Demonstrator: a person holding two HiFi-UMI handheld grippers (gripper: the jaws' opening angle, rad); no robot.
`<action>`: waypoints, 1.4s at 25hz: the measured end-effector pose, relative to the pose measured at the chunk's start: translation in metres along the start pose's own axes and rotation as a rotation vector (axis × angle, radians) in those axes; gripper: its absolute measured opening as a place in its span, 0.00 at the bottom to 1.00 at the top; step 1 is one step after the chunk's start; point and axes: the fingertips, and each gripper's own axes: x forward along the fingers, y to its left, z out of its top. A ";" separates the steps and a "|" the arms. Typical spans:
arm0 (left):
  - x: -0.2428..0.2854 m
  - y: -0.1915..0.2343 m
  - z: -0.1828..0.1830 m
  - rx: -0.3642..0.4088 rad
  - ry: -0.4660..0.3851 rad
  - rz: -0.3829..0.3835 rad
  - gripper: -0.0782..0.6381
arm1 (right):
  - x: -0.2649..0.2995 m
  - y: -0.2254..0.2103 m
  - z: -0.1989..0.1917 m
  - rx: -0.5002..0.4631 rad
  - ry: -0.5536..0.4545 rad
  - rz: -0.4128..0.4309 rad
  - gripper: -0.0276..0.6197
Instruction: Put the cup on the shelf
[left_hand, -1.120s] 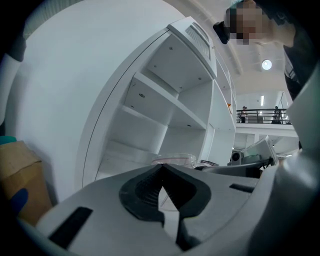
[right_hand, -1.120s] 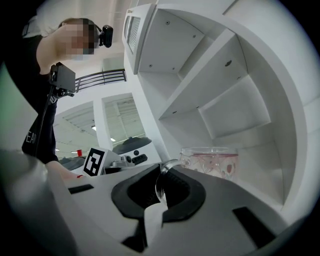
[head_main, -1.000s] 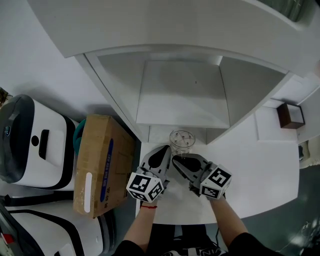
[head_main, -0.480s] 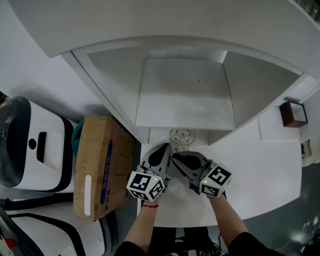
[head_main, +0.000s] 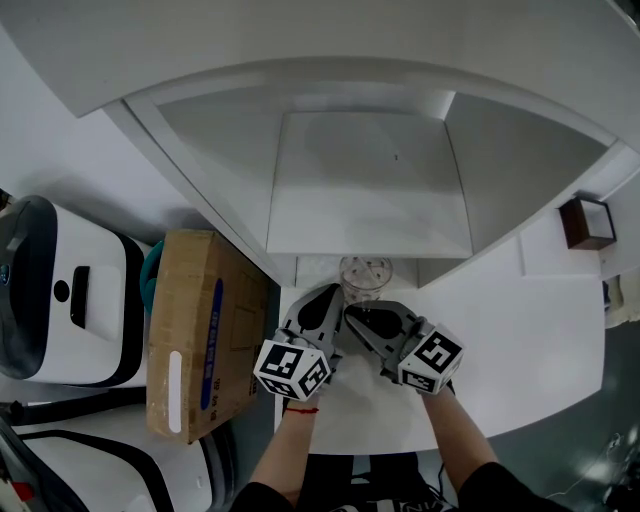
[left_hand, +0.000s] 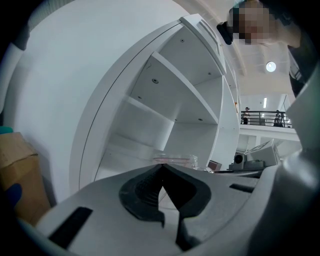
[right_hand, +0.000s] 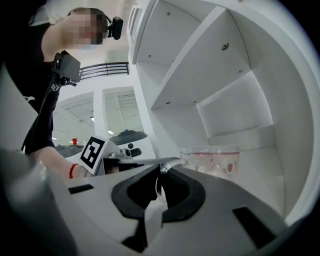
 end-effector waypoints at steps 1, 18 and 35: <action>0.000 0.000 -0.001 0.000 0.003 -0.001 0.12 | 0.000 0.000 -0.001 -0.010 0.005 -0.001 0.06; -0.013 0.005 -0.013 -0.015 0.031 0.009 0.12 | 0.006 -0.011 -0.019 -0.054 0.042 -0.042 0.05; -0.011 0.000 -0.016 -0.017 0.032 -0.003 0.12 | 0.017 -0.039 -0.027 -0.135 0.085 -0.106 0.05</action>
